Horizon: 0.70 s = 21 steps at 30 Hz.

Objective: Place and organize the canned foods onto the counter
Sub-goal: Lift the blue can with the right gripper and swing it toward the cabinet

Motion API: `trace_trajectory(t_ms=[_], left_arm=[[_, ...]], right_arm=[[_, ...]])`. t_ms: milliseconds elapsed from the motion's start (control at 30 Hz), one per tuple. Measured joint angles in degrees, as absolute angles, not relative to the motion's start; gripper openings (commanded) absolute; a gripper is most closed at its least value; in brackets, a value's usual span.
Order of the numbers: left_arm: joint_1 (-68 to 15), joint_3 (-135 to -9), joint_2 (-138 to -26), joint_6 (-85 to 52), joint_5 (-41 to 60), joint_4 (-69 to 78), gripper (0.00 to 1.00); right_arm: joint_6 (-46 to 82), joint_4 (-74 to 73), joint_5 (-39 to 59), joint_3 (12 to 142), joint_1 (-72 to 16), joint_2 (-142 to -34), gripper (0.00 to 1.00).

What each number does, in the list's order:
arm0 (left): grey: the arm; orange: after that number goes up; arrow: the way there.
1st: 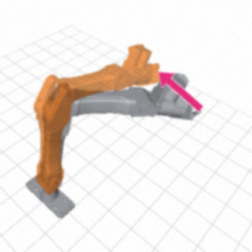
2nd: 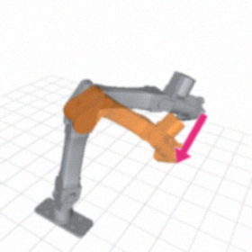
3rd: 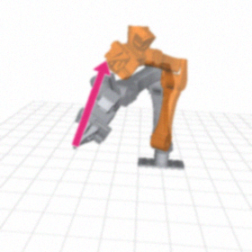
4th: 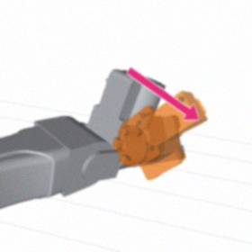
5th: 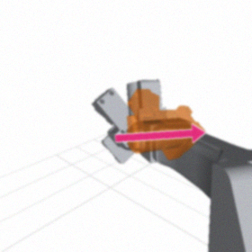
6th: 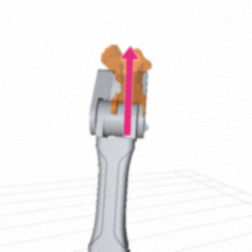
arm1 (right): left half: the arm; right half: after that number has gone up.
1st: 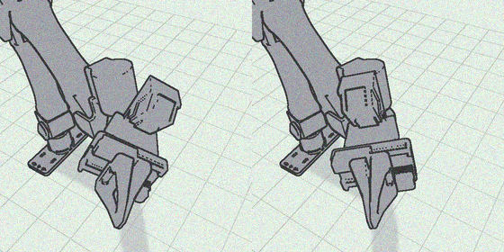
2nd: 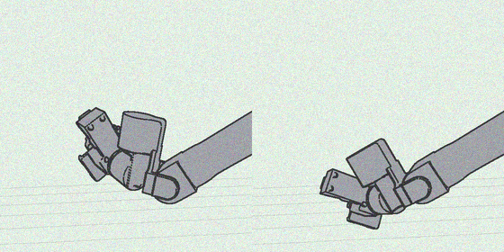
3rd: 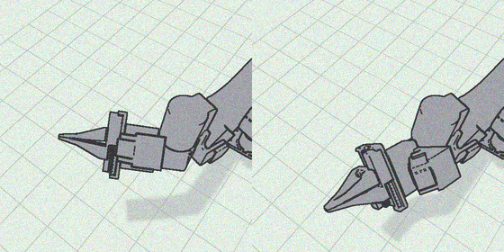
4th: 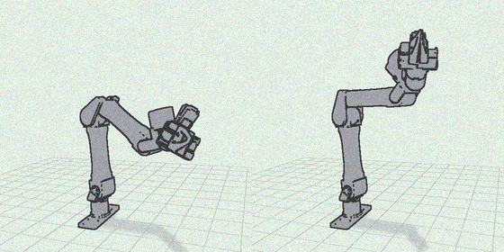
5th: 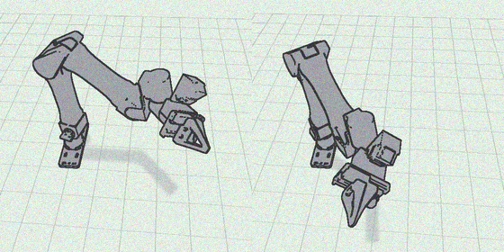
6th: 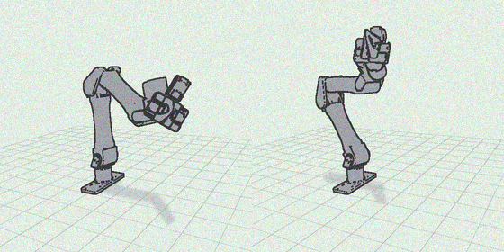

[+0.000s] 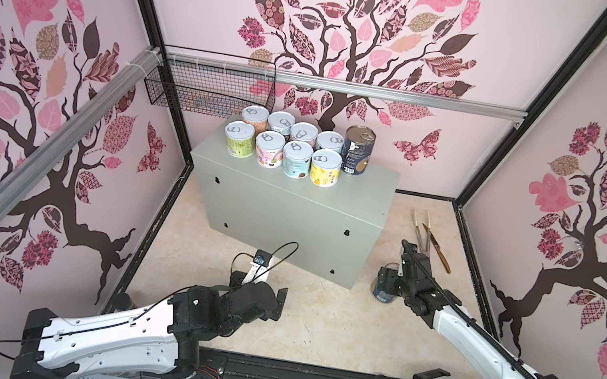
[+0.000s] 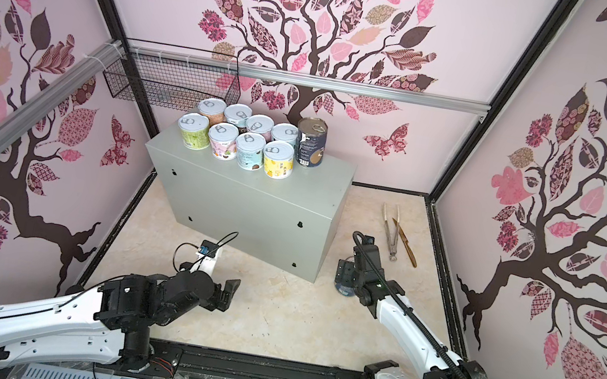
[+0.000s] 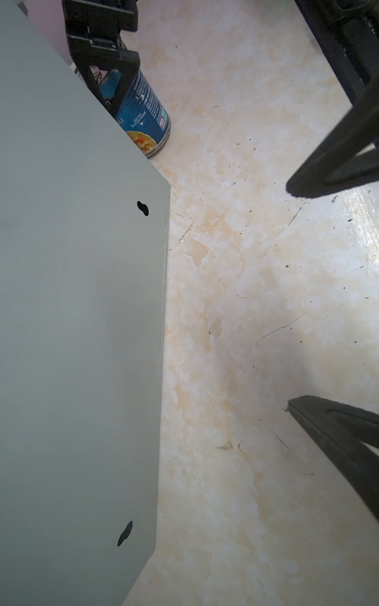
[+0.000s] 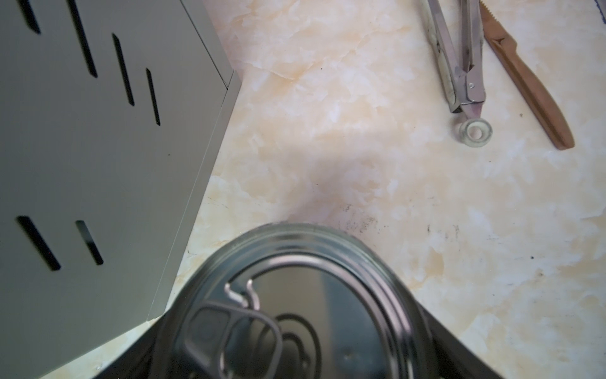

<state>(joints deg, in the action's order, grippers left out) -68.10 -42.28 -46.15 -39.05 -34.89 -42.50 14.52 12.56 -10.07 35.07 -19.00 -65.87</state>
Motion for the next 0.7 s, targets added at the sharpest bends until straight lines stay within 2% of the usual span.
trace_trajectory(t_ms=[33, 67, 267, 533, 700], left_arm=[[-68.10, -42.28, -45.82, -39.05, -35.03, -42.52, 0.98], [-68.10, -42.28, -45.60, -39.07, -35.18, -42.52, 0.98], [-68.10, -42.24, -45.30, -39.18, -35.88, -42.70, 0.98], [-68.10, -42.24, -45.34, -39.22, -35.97, -42.74, 0.98], [-68.10, -42.24, -45.87, -39.22, -36.01, -42.72, 0.98]], right_arm=[[14.57, 12.23, -10.09, 34.89, -19.00, -65.82, 0.99], [14.61, 11.79, -10.04, 34.74, -19.03, -65.76, 1.00], [15.77, 9.74, -8.75, 32.53, -19.35, -65.04, 1.00], [20.49, 7.64, -10.13, 28.82, -19.49, -57.47, 1.00], [25.85, 5.34, -16.19, 25.56, -23.90, -54.19, 1.00]])
